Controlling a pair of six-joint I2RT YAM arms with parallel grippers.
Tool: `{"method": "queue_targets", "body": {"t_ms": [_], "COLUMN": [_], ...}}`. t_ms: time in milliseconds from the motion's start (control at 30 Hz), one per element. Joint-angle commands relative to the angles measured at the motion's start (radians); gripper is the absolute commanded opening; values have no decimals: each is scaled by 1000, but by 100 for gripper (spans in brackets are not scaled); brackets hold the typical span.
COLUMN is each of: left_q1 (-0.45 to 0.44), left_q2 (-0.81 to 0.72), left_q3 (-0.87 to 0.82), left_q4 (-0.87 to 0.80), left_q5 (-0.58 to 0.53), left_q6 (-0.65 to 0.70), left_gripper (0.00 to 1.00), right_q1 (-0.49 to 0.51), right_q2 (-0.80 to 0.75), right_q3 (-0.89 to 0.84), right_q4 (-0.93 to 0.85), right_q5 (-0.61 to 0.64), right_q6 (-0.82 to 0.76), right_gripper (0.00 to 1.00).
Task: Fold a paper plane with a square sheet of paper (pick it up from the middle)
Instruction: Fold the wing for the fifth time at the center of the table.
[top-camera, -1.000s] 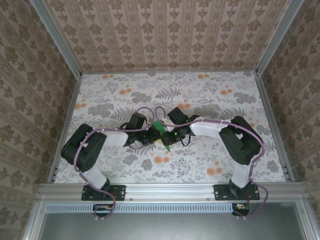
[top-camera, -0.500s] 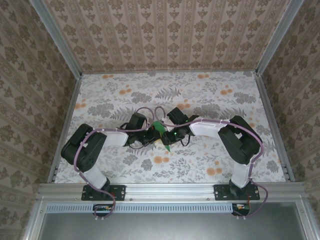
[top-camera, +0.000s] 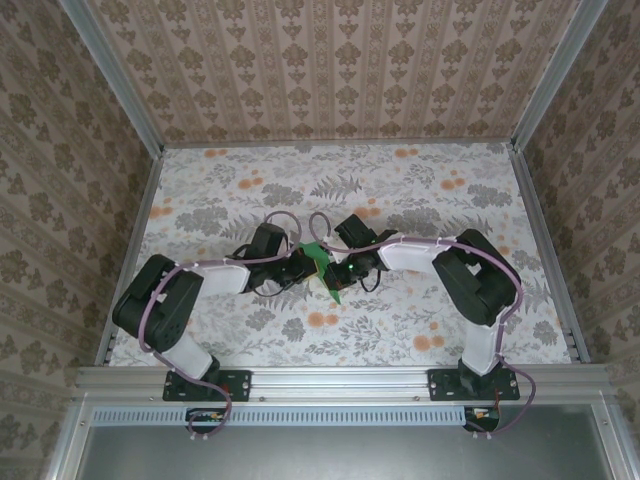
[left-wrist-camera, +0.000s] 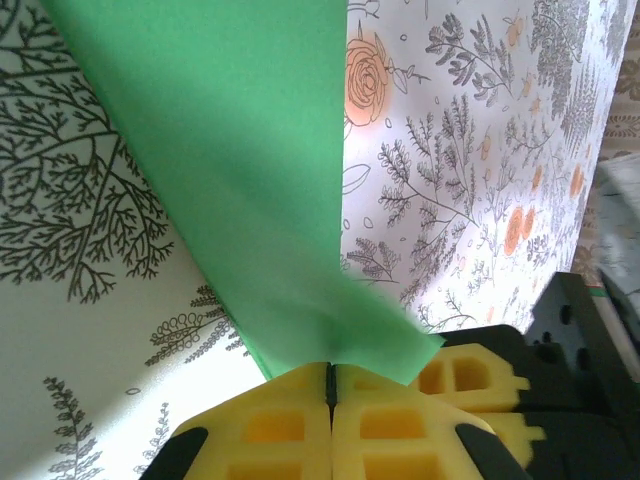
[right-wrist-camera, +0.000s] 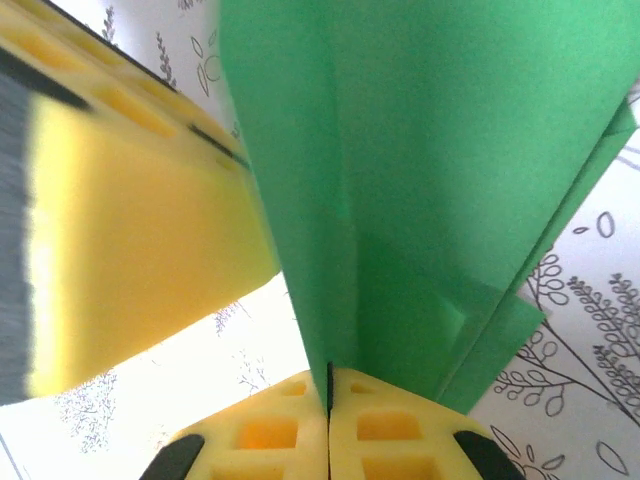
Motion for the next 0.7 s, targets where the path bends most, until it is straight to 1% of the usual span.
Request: {"method": "queue_targets", "body": {"t_ms": [0, 133, 367, 467, 567, 667], "left_q1": [4, 4, 3, 0, -3, -6], "left_q2": [-11, 9, 20, 23, 36, 50], "left_q3": [-9, -2, -4, -7, 1, 15], "left_q4": [13, 25, 41, 45, 51, 57], "left_q5": [18, 30, 40, 40, 44, 49], "left_q6": [27, 28, 28, 29, 29, 32], "left_gripper": [6, 6, 7, 7, 7, 7], "right_q1": [-12, -29, -61, -70, -77, -78], "right_q2": [30, 39, 21, 7, 2, 8], "right_q3": [15, 12, 0, -5, -6, -6], "right_q4": [-5, 10, 47, 58, 56, 44], "right_q5": [-67, -96, -189, -207, -209, -200], "right_q6": [3, 24, 54, 66, 68, 62], "right_gripper": [8, 8, 8, 9, 11, 16]}}
